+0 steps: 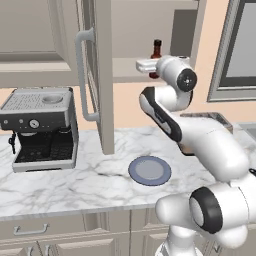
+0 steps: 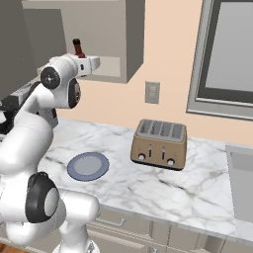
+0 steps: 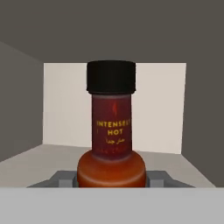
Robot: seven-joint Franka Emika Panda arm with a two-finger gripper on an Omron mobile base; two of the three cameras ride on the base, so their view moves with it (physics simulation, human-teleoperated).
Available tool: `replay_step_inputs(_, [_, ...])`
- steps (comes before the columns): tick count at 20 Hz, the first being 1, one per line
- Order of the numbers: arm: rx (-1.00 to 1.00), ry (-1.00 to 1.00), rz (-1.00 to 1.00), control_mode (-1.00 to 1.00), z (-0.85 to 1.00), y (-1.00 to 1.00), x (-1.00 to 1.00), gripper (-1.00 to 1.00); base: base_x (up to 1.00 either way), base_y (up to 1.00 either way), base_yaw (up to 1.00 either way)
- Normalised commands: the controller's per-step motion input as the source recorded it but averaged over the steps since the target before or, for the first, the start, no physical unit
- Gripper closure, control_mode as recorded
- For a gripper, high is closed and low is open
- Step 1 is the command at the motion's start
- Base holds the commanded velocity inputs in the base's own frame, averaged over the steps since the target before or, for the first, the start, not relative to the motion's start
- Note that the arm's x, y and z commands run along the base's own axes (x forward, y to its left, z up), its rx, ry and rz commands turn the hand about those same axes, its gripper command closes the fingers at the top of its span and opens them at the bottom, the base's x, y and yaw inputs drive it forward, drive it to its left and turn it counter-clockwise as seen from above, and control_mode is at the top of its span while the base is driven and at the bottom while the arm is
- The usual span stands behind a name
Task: Move the hot dog bun to the plate on the dining table and place the condiment next to that plate. Then navigate to the fridge and take the sausage and place it on the plate as well.
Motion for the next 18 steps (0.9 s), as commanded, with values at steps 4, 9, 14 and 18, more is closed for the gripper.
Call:
replay_step_inputs(4, [0.06,0.10,-0.10,-1.00,0.38,0.00,-1.00,1.00,0.00,0.00,0.00])
replay_step_inputs(9, [0.07,0.13,-0.07,-1.00,0.38,0.00,-0.99,1.00,0.00,0.00,0.00])
replay_step_inputs(14, [0.05,0.10,-0.04,-1.00,0.35,0.00,-1.00,1.00,0.00,0.00,0.00])
replay_step_inputs(18, [0.07,0.02,0.00,-1.00,0.28,-0.11,-1.00,1.00,0.00,0.00,0.00])
